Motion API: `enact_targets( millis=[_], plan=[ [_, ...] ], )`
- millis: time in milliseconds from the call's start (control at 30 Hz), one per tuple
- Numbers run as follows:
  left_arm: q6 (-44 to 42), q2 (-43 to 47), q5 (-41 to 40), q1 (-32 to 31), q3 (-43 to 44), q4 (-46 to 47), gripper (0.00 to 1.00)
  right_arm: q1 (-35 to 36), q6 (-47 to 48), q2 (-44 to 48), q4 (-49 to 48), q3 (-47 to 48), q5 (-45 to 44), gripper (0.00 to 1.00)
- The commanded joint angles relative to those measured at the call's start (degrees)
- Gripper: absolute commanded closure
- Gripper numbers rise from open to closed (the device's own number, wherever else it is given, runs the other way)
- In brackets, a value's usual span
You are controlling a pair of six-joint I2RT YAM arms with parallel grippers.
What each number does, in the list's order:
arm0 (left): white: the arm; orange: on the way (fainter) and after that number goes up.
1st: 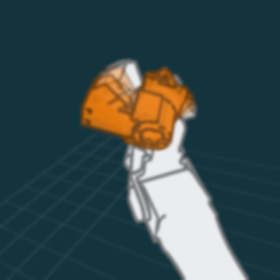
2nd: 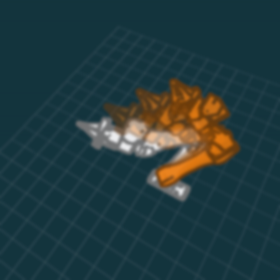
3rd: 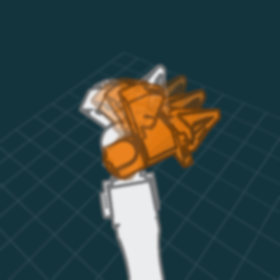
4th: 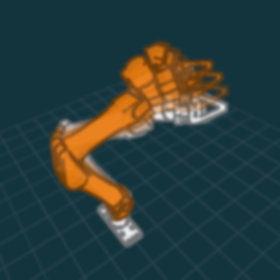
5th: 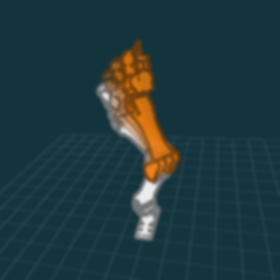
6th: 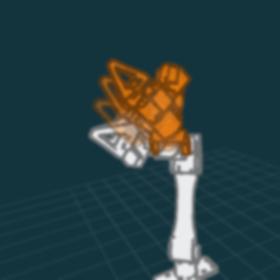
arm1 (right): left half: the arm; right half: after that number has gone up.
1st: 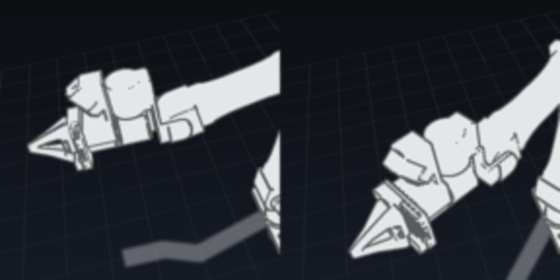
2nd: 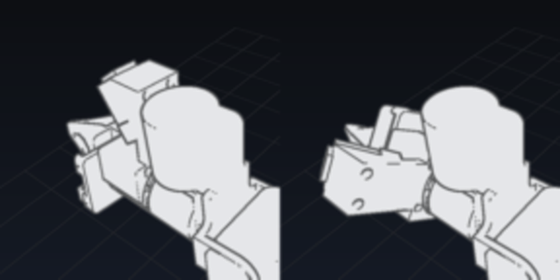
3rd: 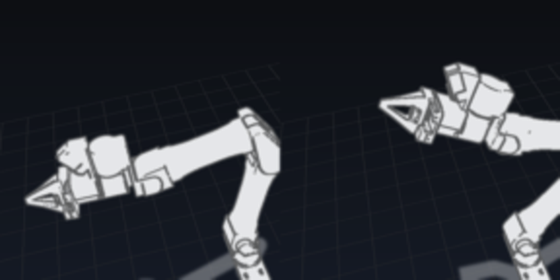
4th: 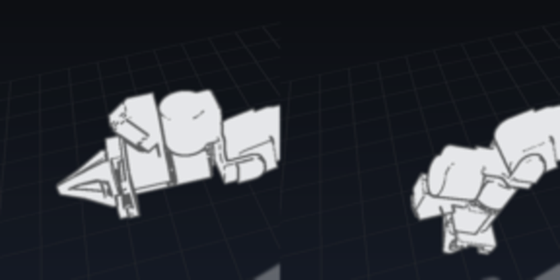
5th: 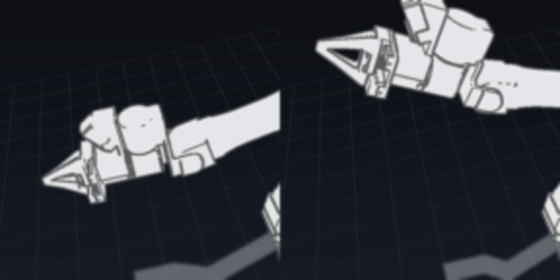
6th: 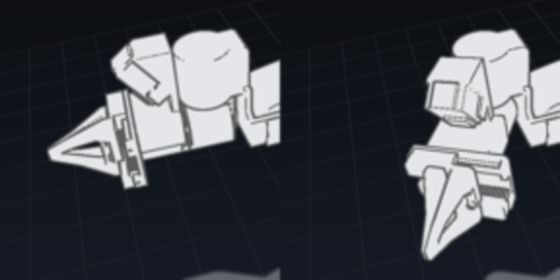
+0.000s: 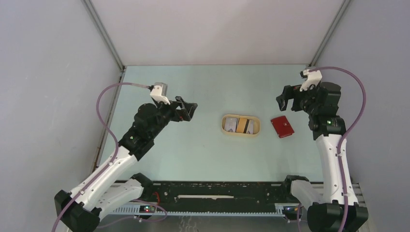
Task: Put the credit cards into the card holder
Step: Move the storage box to the center of the board.
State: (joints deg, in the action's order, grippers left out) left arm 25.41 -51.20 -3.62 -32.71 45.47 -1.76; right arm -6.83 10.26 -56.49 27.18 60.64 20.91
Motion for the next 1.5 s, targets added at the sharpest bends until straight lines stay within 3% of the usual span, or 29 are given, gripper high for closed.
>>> enact_targets(
  millis=[0, 100, 300, 400, 500, 700, 800, 967, 1100, 1200, 1367, 1467],
  plan=[
    [-1.24, 4.5, 3.14, 0.1, -3.58, 2.34, 0.0, -0.2, -7.78, 1.58, -1.61, 1.41, 1.81, 0.0],
    [-0.83, 6.55, 5.69, 0.1, -6.8, 6.62, 0.0, -0.2, -7.39, 2.6, -1.08, 1.14, 6.11, 0.0],
    [0.45, 7.47, 11.17, 0.1, -9.74, 9.2, 0.0, 0.65, 9.41, 0.46, 5.88, -0.43, 33.09, 0.0],
    [0.54, 8.3, 14.78, 0.02, -10.84, 9.68, 0.0, 3.53, 14.23, -3.07, 9.65, -0.49, 38.66, 0.0],
    [1.08, 8.91, 14.96, 0.03, -13.98, 12.06, 0.0, 6.49, 13.61, -7.41, 9.81, -0.48, 32.7, 0.0],
    [5.36, 6.82, 14.35, 0.07, -21.96, 20.76, 0.01, 5.72, 7.16, -14.96, 6.08, -1.74, 15.65, 0.01],
    [6.93, 4.35, 14.18, 0.01, -23.43, 23.79, 0.03, 6.34, 4.98, -18.33, 4.03, -2.3, 8.18, 0.08],
    [7.15, 2.04, 14.16, -0.07, -25.02, 26.14, 0.05, 6.56, 6.27, -22.61, 6.15, -1.44, 3.69, 0.23],
    [7.02, 3.17, 13.19, -0.03, -26.48, 26.64, 0.05, 5.52, 4.48, -26.78, 7.75, -1.48, 6.74, 0.34],
    [7.39, 3.59, 13.06, -0.07, -27.3, 27.59, 0.05, 7.44, 2.32, -31.89, 7.93, -1.08, 9.23, 0.36],
    [8.28, 3.99, 13.5, -0.1, -28.33, 28.36, 0.05, 11.77, -2.45, -37.41, 7.49, 1.17, 6.29, 0.37],
    [8.72, 4.66, 13.41, -0.16, -28.91, 28.37, 0.05, 12.61, -4.95, -38.19, 5.71, 1.28, 3.52, 0.44]
  ],
)
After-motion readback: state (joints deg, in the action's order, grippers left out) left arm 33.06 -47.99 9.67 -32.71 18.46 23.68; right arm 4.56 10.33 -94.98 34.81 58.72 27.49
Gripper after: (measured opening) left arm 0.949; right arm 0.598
